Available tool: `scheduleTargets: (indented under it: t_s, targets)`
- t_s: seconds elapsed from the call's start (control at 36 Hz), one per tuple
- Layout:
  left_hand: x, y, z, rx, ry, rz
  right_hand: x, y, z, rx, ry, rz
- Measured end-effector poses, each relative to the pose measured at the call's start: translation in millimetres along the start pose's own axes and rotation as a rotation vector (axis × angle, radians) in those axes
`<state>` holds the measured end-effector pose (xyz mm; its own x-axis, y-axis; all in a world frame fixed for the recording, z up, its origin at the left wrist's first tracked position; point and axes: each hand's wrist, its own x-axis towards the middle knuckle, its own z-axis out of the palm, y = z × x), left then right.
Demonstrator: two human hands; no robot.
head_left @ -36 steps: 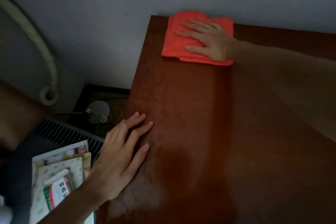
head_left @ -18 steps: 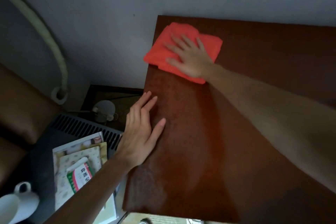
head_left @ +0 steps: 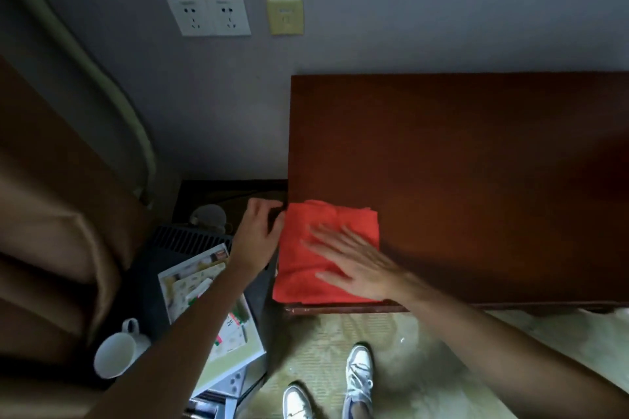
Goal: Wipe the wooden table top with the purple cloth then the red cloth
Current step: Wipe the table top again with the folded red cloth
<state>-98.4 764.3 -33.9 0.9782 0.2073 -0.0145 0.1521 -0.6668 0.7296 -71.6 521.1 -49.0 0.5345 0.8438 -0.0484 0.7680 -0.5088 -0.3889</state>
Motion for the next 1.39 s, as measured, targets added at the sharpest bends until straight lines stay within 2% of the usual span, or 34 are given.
scheduleTargets:
  t_s: [0.08,0.11,0.14,0.19,0.28,0.39,0.47,0.58,0.67,0.78,0.86,0.94,1.11,1.22,1.28,1.39]
  targets:
    - [20.0,8.1,-1.9,0.095,-0.104,0.033,7.0,18.2,-28.5,0.119,0.258,0.294]
    - [26.9,10.7,0.1,0.13,-0.149,0.045,10.5,25.3,-38.7,0.133,0.286,0.427]
    - [33.3,13.4,3.5,0.167,-0.191,0.06,14.7,32.6,-47.6,0.134,0.257,0.539]
    - [43.5,19.2,13.6,0.247,-0.268,0.108,22.2,44.9,-60.0,0.124,0.091,0.66]
    - [52.3,24.6,28.3,0.329,-0.34,0.124,29.5,52.7,-60.9,0.17,-0.076,0.666]
    - [58.2,31.7,33.5,0.335,-0.495,-0.03,35.3,44.7,-49.0,0.165,-0.163,0.653]
    - [60.1,37.1,31.9,0.43,-0.609,-0.054,38.2,43.8,-51.2,0.205,-0.212,0.693]
    - [65.2,49.5,9.9,0.286,-0.682,-0.05,44.8,42.5,-82.8,0.269,-0.251,0.636]
    - [71.5,72.4,-25.5,0.191,-0.6,-0.008,44.4,35.5,-123.3,0.246,-0.13,0.556]
    - [73.1,107.0,-63.4,0.184,-0.434,0.207,36.4,25.0,-165.5,0.125,0.094,0.394]
    - [61.5,114.9,-66.9,0.265,-0.322,0.376,27.7,24.8,-161.7,-0.016,0.261,0.21]
    - [33.0,94.8,-40.2,0.408,-0.251,0.525,11.6,26.3,-128.5,-0.112,0.269,0.158]
    - [-46.4,31.7,23.8,0.588,-0.376,0.551,-43.9,22.5,-39.8,-0.167,-0.003,0.122]
    - [-47.5,16.1,8.8,0.288,-0.294,0.463,-26.4,23.7,-38.8,-0.193,0.173,0.201]
    - [-36.1,5.6,-1.6,0.238,-0.234,0.408,0.6,29.5,-37.5,-0.21,0.234,0.209]
    - [-15.1,-26.3,-12.4,0.115,-0.083,0.216,53.8,33.0,-12.7,-0.106,0.114,0.274]
